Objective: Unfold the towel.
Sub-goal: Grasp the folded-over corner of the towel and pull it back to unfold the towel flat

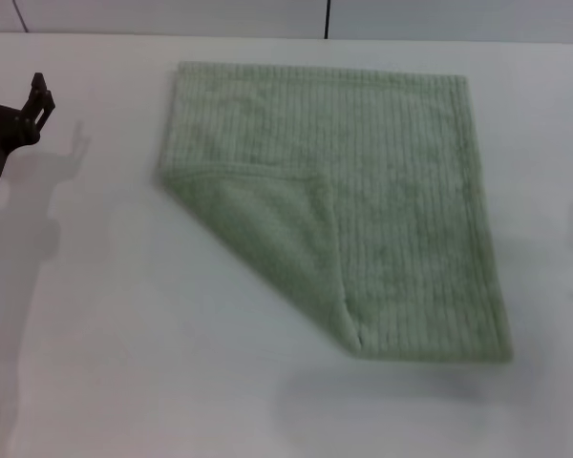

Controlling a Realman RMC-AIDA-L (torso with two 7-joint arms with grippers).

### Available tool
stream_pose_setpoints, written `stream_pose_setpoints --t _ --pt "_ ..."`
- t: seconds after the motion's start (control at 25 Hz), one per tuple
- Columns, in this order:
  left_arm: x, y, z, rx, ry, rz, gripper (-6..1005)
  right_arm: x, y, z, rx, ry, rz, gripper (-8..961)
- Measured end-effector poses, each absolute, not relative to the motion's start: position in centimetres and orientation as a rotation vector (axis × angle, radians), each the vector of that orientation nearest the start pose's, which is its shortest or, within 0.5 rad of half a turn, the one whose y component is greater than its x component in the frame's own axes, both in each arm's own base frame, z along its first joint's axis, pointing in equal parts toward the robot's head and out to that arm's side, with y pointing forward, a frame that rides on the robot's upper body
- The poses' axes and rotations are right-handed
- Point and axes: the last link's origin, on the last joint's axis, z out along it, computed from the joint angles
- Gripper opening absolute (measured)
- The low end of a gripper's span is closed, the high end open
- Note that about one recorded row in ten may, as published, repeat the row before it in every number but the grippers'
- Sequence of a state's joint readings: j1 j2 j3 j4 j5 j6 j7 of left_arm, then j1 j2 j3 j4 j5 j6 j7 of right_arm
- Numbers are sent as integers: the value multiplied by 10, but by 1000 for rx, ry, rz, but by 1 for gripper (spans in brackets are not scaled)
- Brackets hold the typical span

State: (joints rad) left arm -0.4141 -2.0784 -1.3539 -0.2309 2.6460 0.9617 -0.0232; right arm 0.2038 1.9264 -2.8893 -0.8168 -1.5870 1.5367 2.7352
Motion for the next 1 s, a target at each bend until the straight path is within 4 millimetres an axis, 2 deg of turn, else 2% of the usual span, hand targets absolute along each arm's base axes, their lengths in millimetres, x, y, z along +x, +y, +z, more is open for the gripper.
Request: stream_pose_setpoints --t 0.08,0.12,0.36,0.44,0.48,0.52,0.56,0.68,0.8,0.84,0.88,0.92,1.0 --pt "-352 346 5 -1502 -578 -501 849 290 258 -10 -1381 487 738 454" --pt "-352 346 5 -1502 -578 -501 849 290 258 -10 -1381 487 738 434" --pt "-351 347 6 -1500 -578 -504 849 281 287 -13 -1493 540 720 315" --pt "-351 347 6 -1498 -577 -505 849 273 297 -15 -1543 572 692 276" --pt "-351 348 7 -1497 -576 -506 849 258 309 -14 -1604 585 640 256" --pt "-351 348 7 -1497 -576 -506 849 258 309 -14 -1604 585 640 212" --pt "-350 349 7 -1497 -574 -507 849 249 314 -12 -1647 590 613 168" --pt "-348 352 7 -1502 -572 -508 850 219 328 6 -1743 594 587 37" --pt "-347 354 6 -1506 -577 -505 850 199 336 31 -1852 630 599 -1" --pt "-347 354 6 -1507 -578 -505 850 194 338 40 -1872 646 624 -1" --pt "-347 354 5 -1508 -579 -505 850 191 335 58 -1944 669 638 -1" --pt "-346 355 5 -1510 -578 -506 850 191 335 58 -1944 669 638 -1" --pt "-345 355 5 -1512 -577 -508 850 195 334 71 -2023 700 589 -1"
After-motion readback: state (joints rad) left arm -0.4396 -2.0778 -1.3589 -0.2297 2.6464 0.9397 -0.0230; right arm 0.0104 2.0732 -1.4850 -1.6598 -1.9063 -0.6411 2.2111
